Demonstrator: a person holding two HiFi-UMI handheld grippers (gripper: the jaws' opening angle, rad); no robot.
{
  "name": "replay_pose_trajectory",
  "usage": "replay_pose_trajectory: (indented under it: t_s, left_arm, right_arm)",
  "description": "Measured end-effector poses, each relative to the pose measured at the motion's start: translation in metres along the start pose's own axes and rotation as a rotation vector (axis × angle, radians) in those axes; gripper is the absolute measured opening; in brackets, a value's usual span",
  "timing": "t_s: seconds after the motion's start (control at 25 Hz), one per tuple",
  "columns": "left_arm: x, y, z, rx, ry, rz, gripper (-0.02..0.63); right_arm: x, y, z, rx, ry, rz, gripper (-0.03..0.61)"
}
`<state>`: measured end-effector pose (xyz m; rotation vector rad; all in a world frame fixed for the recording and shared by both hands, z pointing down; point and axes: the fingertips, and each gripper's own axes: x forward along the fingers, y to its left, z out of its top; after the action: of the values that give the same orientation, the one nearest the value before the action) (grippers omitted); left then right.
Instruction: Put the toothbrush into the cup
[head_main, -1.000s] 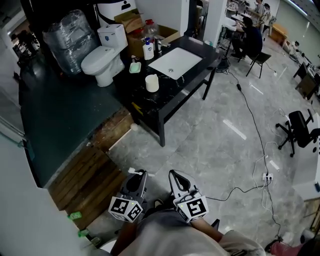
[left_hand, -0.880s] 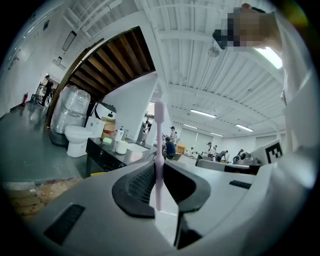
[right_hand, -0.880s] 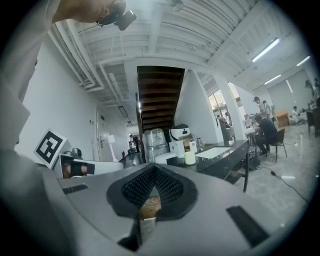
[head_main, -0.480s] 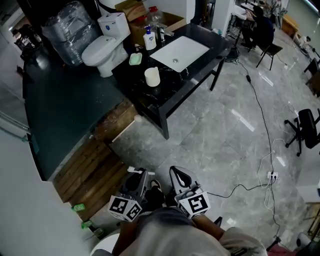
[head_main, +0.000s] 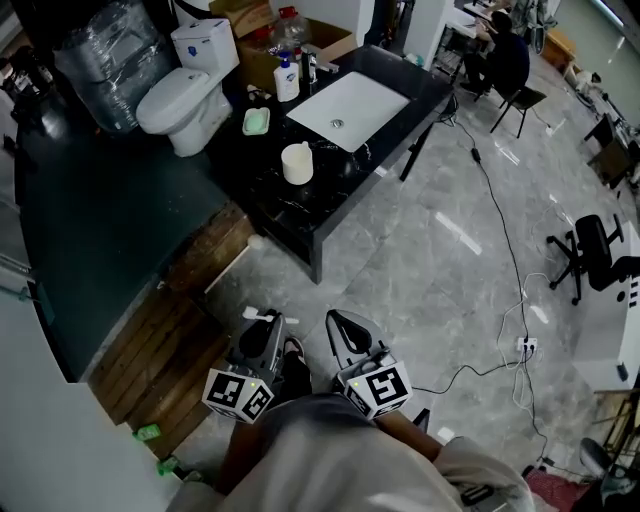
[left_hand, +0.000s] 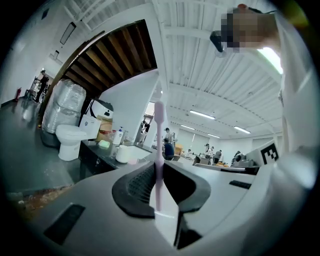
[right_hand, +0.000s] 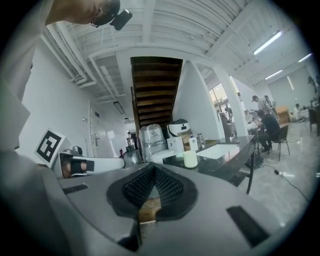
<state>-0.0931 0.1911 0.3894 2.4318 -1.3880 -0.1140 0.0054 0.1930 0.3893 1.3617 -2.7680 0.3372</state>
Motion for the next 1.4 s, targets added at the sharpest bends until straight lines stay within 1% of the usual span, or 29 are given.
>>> replay_pose_trajectory:
  t_s: [0.24, 0.36, 0.48, 0.68, 0.84, 1.0, 1.16, 1.28, 1.4]
  left_arm:
    - [0.022, 0.052, 0.042, 0.018, -0.034, -0.048, 0.057]
    - [0.031, 0.073, 0.055, 0.033, -0.039, -0.068, 0.057]
    - [0.037, 0.089, 0.060, 0.025, -0.043, -0.100, 0.057]
    - [0.048, 0.102, 0.066, 0.008, -0.048, -0.146, 0.057]
    - [0.057, 0.108, 0.063, -0.015, -0.027, -0.166, 0.057]
    - [0.072, 0.113, 0.062, -0.017, -0.003, -0.170, 0.057]
    - [0.094, 0.125, 0.066, 0.040, -0.011, -0.126, 0.057]
    - [0.116, 0.128, 0.068, 0.020, -0.001, -0.139, 0.057]
    - [0.140, 0.130, 0.074, 0.020, 0.013, -0.147, 0.057]
  right_arm:
    - [0.058, 0.008, 0.036, -0.031, -0.050, -0.046, 0.006]
    - [0.083, 0.014, 0.039, -0.065, -0.037, -0.054, 0.006]
    - [0.101, 0.021, 0.040, -0.066, -0.029, -0.068, 0.006]
    - [0.117, 0.022, 0.037, -0.102, -0.005, -0.100, 0.006]
    - [0.125, 0.018, 0.036, -0.096, 0.009, -0.120, 0.006]
    - [0.138, 0.005, 0.032, -0.076, 0.022, -0.131, 0.006]
    - [0.155, -0.021, 0.036, -0.058, 0.010, -0.149, 0.006]
    - [0.165, -0.044, 0.041, -0.057, 0.008, -0.157, 0.006]
    - [0.178, -0.064, 0.045, -0.044, 0.011, -0.158, 0.006]
